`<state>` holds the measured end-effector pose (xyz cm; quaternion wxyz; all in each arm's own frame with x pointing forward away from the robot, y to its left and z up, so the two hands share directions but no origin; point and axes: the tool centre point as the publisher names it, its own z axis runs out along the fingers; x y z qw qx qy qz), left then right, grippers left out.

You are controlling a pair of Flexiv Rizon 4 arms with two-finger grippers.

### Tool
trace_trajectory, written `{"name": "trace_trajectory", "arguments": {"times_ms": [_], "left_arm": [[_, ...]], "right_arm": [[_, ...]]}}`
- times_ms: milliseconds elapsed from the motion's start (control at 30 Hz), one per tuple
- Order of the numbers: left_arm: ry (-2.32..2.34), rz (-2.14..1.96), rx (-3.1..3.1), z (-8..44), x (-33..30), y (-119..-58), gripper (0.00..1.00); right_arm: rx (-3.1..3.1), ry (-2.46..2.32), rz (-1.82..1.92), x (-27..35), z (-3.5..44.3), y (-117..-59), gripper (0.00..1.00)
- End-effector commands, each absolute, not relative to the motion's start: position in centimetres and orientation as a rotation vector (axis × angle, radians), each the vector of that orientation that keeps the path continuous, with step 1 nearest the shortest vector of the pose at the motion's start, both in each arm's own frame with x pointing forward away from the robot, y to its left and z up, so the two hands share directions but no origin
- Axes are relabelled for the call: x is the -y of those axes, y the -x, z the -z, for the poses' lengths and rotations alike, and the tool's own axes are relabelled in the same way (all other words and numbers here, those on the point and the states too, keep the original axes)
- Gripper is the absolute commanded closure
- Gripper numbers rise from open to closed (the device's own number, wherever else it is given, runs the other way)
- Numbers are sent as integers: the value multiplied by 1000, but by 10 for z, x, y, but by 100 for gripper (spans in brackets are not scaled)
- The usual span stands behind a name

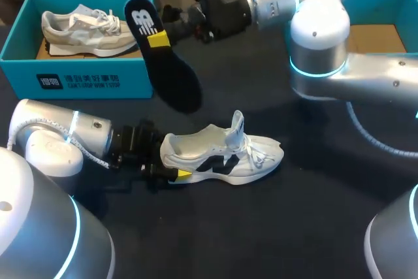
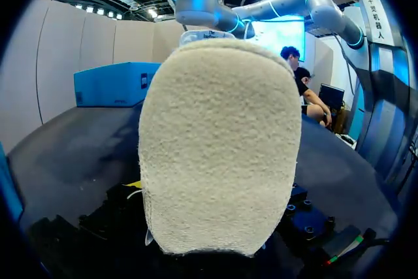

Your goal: Take the shoe out of the shoebox, open the shoe tongue, remove and reinsert the insole, then place the shoe into the shoebox

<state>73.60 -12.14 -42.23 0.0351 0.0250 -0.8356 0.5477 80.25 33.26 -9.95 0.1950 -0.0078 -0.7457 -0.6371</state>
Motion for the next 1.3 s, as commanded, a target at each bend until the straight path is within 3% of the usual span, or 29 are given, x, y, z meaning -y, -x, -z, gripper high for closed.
{"name": "trace_trajectory", "arguments": {"times_ms": [33, 700, 1300], "left_arm": [[-76, -1680, 2568, 426, 124, -738, 100], [-76, -1680, 2568, 426, 124, -738, 100], [-76, -1680, 2568, 426, 124, -738, 100]], "right_arm": [[1964, 12, 1861, -333, 96, -805, 100], [1924, 59, 1829, -325, 85, -807, 100], [1924, 744, 1917, -283, 38, -801, 100]]}}
